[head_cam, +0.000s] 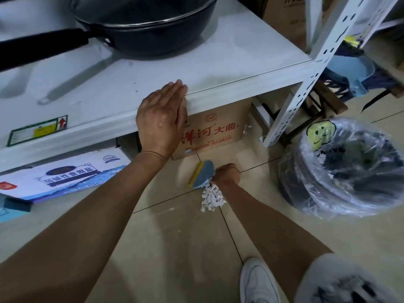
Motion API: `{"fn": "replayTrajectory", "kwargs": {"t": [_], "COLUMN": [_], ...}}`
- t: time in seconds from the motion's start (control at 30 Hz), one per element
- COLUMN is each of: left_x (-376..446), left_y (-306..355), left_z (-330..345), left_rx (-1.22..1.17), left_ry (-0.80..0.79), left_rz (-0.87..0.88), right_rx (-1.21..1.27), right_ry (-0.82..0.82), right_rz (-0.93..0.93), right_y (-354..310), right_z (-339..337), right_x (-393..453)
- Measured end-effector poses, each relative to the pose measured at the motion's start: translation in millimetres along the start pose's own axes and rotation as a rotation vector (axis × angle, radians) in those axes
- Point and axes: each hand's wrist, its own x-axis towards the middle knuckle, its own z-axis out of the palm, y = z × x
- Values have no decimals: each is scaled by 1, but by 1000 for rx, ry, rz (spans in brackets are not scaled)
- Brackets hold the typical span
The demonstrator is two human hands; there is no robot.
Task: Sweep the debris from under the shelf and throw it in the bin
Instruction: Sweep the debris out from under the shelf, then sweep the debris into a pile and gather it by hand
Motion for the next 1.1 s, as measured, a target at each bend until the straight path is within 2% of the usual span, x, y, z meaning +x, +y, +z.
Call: {"fn": "replayTrajectory", "kwargs": {"t": [0.1, 0.27, 0.53, 0.63, 0.8, 1.1], "left_x": [-1, 0, 0, 0, 1, 4], "left_y": [-1, 1, 3, 5, 8, 10], "left_z": [0, -1, -1, -3, -7, -18], "left_rx": [19, 25, 0, -6, -23, -99], "left_ry": [-7, 3, 5, -2, -26, -123], "left_rz": [10, 15, 1, -5, -22, -35], "right_rx": [77, 43, 34, 109, 264, 14], "right_ry": [76, 120, 57, 51, 136, 229], "right_rz": [79, 168, 243, 212, 117, -71], "right_y": [2, 33, 62, 47, 31, -1], "right_z": [0, -18, -38, -43, -50, -93], "right_x": [4, 2, -7, -15, -10, 6]}}
